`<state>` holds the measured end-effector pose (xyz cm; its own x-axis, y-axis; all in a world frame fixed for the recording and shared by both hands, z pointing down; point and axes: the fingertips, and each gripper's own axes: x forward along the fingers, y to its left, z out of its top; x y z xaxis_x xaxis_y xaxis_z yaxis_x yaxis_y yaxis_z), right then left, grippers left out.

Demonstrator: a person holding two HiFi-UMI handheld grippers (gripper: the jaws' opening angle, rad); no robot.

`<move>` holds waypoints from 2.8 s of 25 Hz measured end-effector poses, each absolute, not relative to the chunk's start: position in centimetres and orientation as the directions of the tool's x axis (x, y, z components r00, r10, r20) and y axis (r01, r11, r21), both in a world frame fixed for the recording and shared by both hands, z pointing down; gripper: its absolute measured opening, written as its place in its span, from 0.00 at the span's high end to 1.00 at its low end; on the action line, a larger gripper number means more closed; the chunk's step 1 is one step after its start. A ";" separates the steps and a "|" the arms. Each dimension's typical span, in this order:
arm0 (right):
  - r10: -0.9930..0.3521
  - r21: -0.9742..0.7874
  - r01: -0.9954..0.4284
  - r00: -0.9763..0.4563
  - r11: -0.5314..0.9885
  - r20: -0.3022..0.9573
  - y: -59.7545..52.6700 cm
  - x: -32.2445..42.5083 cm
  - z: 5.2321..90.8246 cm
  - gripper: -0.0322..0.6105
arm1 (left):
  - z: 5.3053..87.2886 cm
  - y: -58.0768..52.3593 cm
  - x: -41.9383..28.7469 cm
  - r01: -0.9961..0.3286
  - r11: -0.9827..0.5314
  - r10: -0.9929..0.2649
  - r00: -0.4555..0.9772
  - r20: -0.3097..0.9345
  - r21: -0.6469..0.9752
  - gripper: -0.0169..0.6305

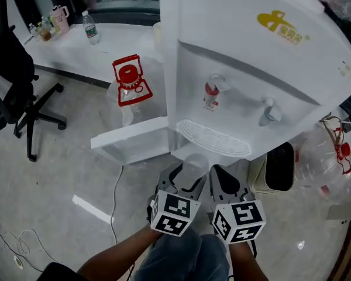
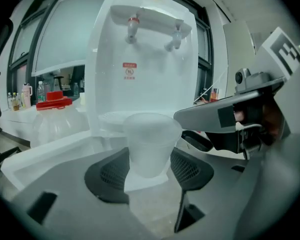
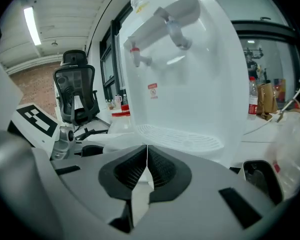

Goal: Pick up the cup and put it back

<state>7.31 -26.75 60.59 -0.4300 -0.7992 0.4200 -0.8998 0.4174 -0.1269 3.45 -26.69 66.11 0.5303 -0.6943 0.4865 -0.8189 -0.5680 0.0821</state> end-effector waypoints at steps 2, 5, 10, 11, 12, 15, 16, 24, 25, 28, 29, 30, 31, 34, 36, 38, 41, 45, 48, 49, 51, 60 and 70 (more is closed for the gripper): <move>-0.809 -0.119 -0.905 -0.419 0.408 0.413 -27.3 7.7 62.5 0.92 | 67.9 -27.6 3.3 -0.815 -0.575 -0.695 0.535 0.481 0.076 0.57; -0.819 -0.107 -0.912 -0.403 0.396 0.409 -28.0 8.3 65.2 0.92 | 70.8 -28.8 3.4 -0.808 -0.586 -0.694 0.540 0.476 0.061 0.57; -0.826 -0.091 -0.920 -0.384 0.382 0.411 -29.7 9.4 69.2 0.92 | 75.8 -31.0 4.0 -0.808 -0.587 -0.693 0.536 0.482 0.056 0.57; -0.826 -0.092 -0.920 -0.383 0.380 0.413 -30.1 9.6 69.9 0.92 | 76.8 -31.5 4.2 -0.810 -0.583 -0.693 0.534 0.484 0.058 0.57; -0.827 -0.093 -0.921 -0.381 0.379 0.414 -30.4 9.8 70.6 0.92 | 77.8 -32.0 4.4 -0.812 -0.581 -0.693 0.532 0.486 0.061 0.57; -0.829 -0.089 -0.920 -0.382 0.381 0.407 -31.6 10.1 72.1 0.92 | 80.4 -33.4 5.3 -0.813 -0.578 -0.693 0.532 0.487 0.065 0.57; -0.831 -0.089 -0.920 -0.383 0.382 0.404 -32.0 10.1 72.6 0.92 | 81.2 -33.9 5.6 -0.812 -0.580 -0.692 0.533 0.486 0.066 0.57; -0.835 -0.077 -0.923 -0.374 0.376 0.404 -33.8 10.0 75.9 0.92 | 86.2 -36.9 7.4 -0.814 -0.575 -0.699 0.544 0.464 0.088 0.57; -0.836 -0.074 -0.924 -0.371 0.375 0.405 -33.9 10.0 76.3 0.92 | 86.7 -37.3 7.6 -0.814 -0.574 -0.701 0.544 0.461 0.087 0.57; -0.840 -0.065 -0.927 -0.362 0.368 0.405 -34.1 10.2 77.5 0.92 | 88.7 -38.5 7.9 -0.816 -0.572 -0.705 0.538 0.462 0.078 0.57; -0.840 -0.062 -0.929 -0.358 0.365 0.407 -34.2 10.3 77.9 0.92 | 89.4 -38.9 8.0 -0.817 -0.572 -0.707 0.534 0.464 0.070 0.57; -0.841 -0.059 -0.930 -0.354 0.363 0.410 -34.1 10.4 78.3 0.92 | 90.0 -39.2 8.0 -0.819 -0.571 -0.710 0.529 0.464 0.061 0.57; -0.840 -0.056 -0.931 -0.351 0.361 0.414 -34.0 10.5 78.6 0.92 | 90.5 -39.6 8.1 -0.821 -0.568 -0.716 0.524 0.461 0.053 0.57; -0.833 -0.046 -0.931 -0.347 0.363 0.432 -33.2 10.7 79.7 0.92 | 91.7 -40.4 8.4 -0.826 -0.562 -0.727 0.521 0.448 0.048 0.57; -0.829 -0.041 -0.932 -0.341 0.361 0.443 -32.8 11.0 80.3 0.92 | 92.4 -40.9 8.9 -0.823 -0.566 -0.726 0.525 0.443 0.048 0.57; -0.829 -0.038 -0.934 -0.335 0.356 0.448 -32.6 11.4 80.6 0.92 | 93.1 -41.5 9.4 -0.823 -0.567 -0.728 0.525 0.441 0.044 0.57; -0.832 -0.036 -0.936 -0.329 0.350 0.447 -32.6 11.8 80.9 0.92 | 93.9 -42.4 9.6 -0.825 -0.565 -0.735 0.518 0.438 0.028 0.57; -0.834 -0.038 -0.939 -0.321 0.341 0.449 -32.2 12.3 81.0 0.92 | 95.2 -43.1 10.3 -0.818 -0.575 -0.738 0.510 0.443 -0.015 0.57; -0.834 -0.037 -0.942 -0.314 0.334 0.454 -32.0 12.9 81.3 0.92 | 96.2 -43.6 10.4 -0.827 -0.562 -0.740 0.499 0.451 -0.006 0.57; -0.834 -0.038 -0.943 -0.310 0.330 0.457 -32.0 13.1 81.5 0.92 | 96.4 -43.7 10.5 -0.829 -0.559 -0.741 0.498 0.450 -0.003 0.57; -0.834 -0.038 -0.946 -0.303 0.323 0.461 -31.9 13.6 81.7 0.92 | 96.9 -44.0 10.6 -0.833 -0.553 -0.742 0.492 0.456 -0.001 0.57; -0.829 -0.048 -0.947 -0.301 0.317 0.472 -31.6 14.1 82.3 0.92 | 98.3 -44.0 10.9 -0.830 -0.558 -0.722 0.496 0.483 0.018 0.55; -0.823 -0.057 -0.943 -0.313 0.327 0.475 -31.5 13.5 82.3 0.92 | 97.7 -42.9 10.1 -0.835 -0.549 -0.721 0.499 0.482 0.042 0.51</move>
